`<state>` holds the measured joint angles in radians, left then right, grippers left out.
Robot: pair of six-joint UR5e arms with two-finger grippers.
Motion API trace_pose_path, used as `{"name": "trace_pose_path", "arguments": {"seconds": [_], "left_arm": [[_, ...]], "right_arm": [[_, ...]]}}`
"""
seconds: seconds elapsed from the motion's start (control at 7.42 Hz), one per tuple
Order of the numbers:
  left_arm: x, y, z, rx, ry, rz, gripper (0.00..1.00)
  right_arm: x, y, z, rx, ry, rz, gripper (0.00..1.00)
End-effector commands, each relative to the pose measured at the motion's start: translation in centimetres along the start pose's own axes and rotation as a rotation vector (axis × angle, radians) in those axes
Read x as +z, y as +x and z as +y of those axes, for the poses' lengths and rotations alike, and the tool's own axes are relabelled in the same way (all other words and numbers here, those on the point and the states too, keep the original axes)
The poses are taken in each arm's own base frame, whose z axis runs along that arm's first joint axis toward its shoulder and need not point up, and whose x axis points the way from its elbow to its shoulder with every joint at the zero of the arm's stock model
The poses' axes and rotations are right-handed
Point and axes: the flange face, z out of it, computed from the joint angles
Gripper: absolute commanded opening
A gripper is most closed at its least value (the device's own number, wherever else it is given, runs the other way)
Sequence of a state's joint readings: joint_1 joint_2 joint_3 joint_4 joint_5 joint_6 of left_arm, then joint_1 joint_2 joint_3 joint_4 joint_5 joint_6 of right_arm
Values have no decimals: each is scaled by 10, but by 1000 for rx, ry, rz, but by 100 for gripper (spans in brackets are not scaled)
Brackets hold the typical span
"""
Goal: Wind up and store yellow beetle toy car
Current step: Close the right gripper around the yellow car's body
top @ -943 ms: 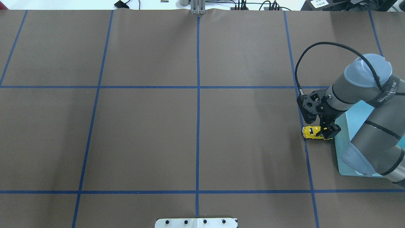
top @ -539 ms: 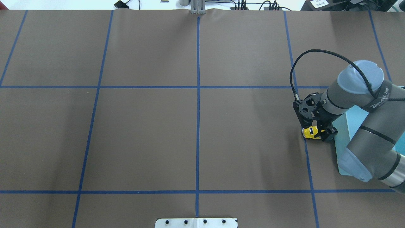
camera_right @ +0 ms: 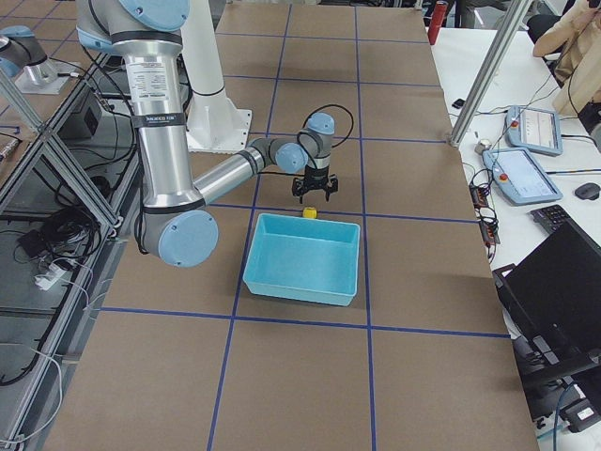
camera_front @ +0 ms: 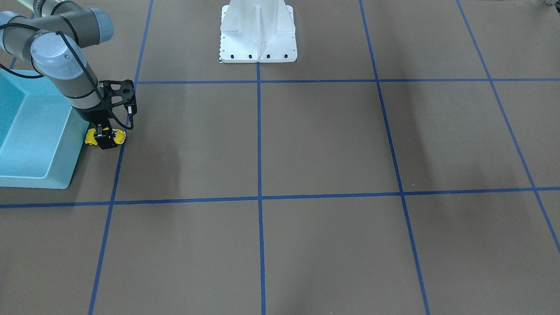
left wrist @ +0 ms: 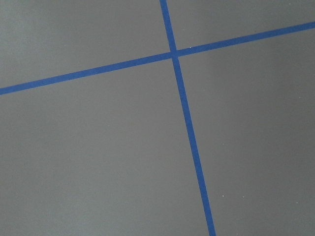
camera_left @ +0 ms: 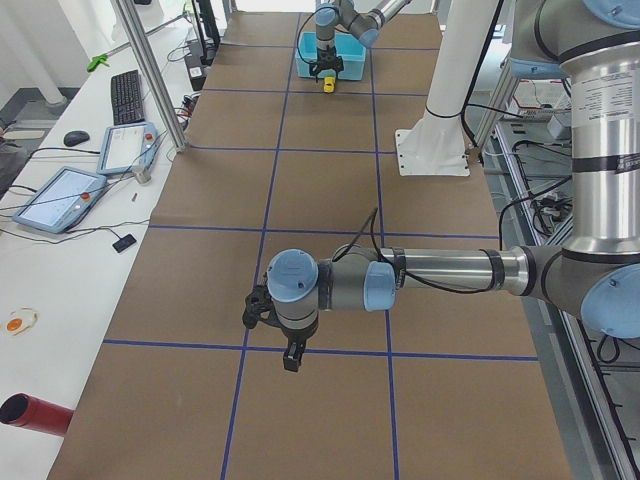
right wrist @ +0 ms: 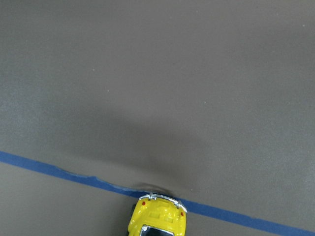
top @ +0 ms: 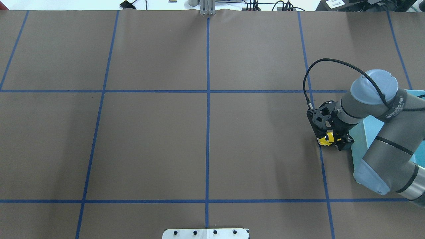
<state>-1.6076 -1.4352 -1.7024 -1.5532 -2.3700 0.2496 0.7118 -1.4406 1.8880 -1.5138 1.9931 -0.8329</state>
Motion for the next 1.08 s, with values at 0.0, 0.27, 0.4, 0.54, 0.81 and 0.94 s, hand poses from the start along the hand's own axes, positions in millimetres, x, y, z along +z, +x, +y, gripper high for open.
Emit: {"name": "trace_pose_path", "arguments": {"seconds": [0.0,0.27,0.4,0.54,0.81,0.94], "left_arm": [[2,-2,1,-3,-3,1,100],[2,-2,1,-5,-5,1,100],[2,-2,1,-5,-5,1,100],[3,-2,2,-6,-6,2,100],[3,-2,2,-6,-6,2,100],[3,-2,2,-6,-6,2,100]], "right_arm": [[7,-4,8,22,-17,-12,100],[12,-8,14,111,-26,-20,100],[21,-8,19,122,-35,-35,100],[27,-10,21,123,-39,-44,100],[29,-11,21,122,-40,-49,98],[32,-11,22,122,-44,-53,86]]}}
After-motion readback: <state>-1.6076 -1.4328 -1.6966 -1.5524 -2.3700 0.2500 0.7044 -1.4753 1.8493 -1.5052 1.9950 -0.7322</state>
